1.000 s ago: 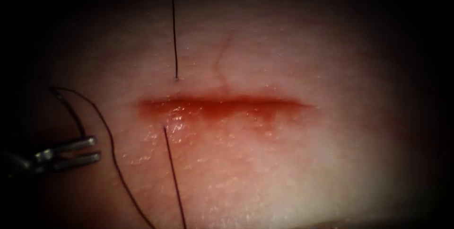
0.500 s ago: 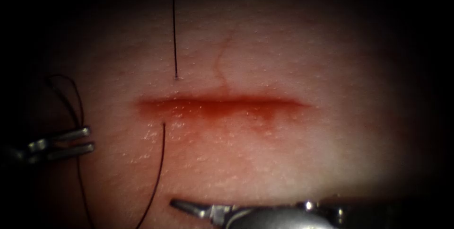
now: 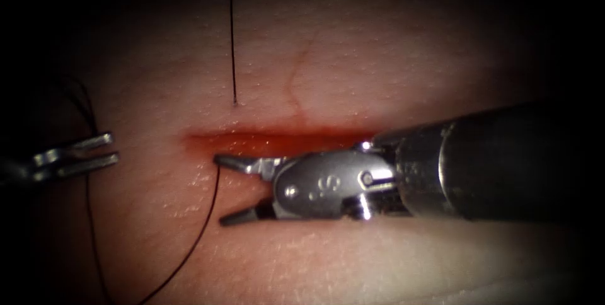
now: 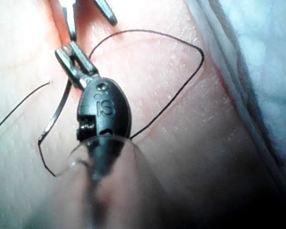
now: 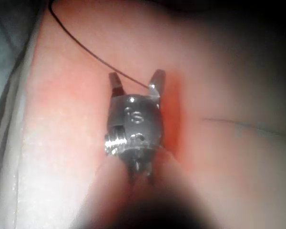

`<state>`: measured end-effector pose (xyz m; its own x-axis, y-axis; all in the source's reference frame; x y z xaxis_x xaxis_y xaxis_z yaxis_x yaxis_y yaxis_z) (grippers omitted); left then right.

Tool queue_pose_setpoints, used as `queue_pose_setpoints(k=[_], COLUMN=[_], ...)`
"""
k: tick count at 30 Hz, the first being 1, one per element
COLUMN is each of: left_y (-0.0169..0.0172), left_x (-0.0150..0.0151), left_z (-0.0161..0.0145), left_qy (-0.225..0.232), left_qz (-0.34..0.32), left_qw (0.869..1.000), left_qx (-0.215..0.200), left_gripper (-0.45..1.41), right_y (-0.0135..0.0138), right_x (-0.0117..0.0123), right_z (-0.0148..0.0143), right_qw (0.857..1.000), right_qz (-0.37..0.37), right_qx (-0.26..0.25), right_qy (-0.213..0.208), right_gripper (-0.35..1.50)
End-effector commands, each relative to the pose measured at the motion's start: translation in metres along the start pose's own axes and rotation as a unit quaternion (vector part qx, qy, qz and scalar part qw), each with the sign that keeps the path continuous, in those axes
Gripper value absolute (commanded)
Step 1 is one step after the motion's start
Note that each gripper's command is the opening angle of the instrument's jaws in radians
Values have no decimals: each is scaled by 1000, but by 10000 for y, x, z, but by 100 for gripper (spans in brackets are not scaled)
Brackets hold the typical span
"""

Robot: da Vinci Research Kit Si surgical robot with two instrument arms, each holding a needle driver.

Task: Wound Closure
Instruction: Pull the suture through the cut with the right tool, then use the right gripper to pull the suture through until only a short end remains

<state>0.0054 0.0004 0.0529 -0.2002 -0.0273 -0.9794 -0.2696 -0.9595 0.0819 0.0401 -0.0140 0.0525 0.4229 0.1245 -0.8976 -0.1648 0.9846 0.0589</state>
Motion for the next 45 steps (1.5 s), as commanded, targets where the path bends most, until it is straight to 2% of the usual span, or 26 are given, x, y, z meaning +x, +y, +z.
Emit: queue_pose_setpoints(k=[1,8,12,13,14,16,17,18,25,30,38,43,45], left_y=[1,2,2,2,3,3,3,3,4,7,14,17,18], left_x=[-5,-4,-4,-3,-3,-3,-3,-3,-2,0,4,4,4], left_z=[6,5,5,5,5,5,5,4,5,8,17,19,19], left_qy=[1,0,0,0,0,0,0,0,-1,0,5,7,7], left_qz=[0,0,0,0,0,0,0,0,0,0,2,3,3], left_qw=[1000,1000,1000,1000,1000,1000,1000,1000,1000,1000,1000,1000,1000], left_qx=[0,0,0,0,0,0,0,0,1,2,1,1,1], left_gripper=[-45,-45,-45,-45,-45,-45,-45,-45,-45,-45,-45,-45,-45], right_y=[-1,-4,-3,-2,-1,-1,-2,-3,-3,-10,-51,-79,-93], right_x=[-6,-33,-39,-39,-38,-38,-38,-37,-38,-34,-14,6,20], right_z=[16,31,33,33,33,33,33,33,27,12,-32,-56,-69], right_qw=[1000,999,999,999,999,999,999,1000,1000,1000,1000,999,999], right_qz=[-6,-24,-26,-26,-25,-25,-25,-19,10,20,16,17,18], right_qx=[0,8,7,6,6,6,9,11,7,11,22,29,34], right_qy=[-3,-20,-22,-21,-20,-20,-18,-16,-21,-20,-14,-10,-9], right_gripper=[129,126,119,107,81,44,-19,-35,-35,-35,-35,-35,-35])
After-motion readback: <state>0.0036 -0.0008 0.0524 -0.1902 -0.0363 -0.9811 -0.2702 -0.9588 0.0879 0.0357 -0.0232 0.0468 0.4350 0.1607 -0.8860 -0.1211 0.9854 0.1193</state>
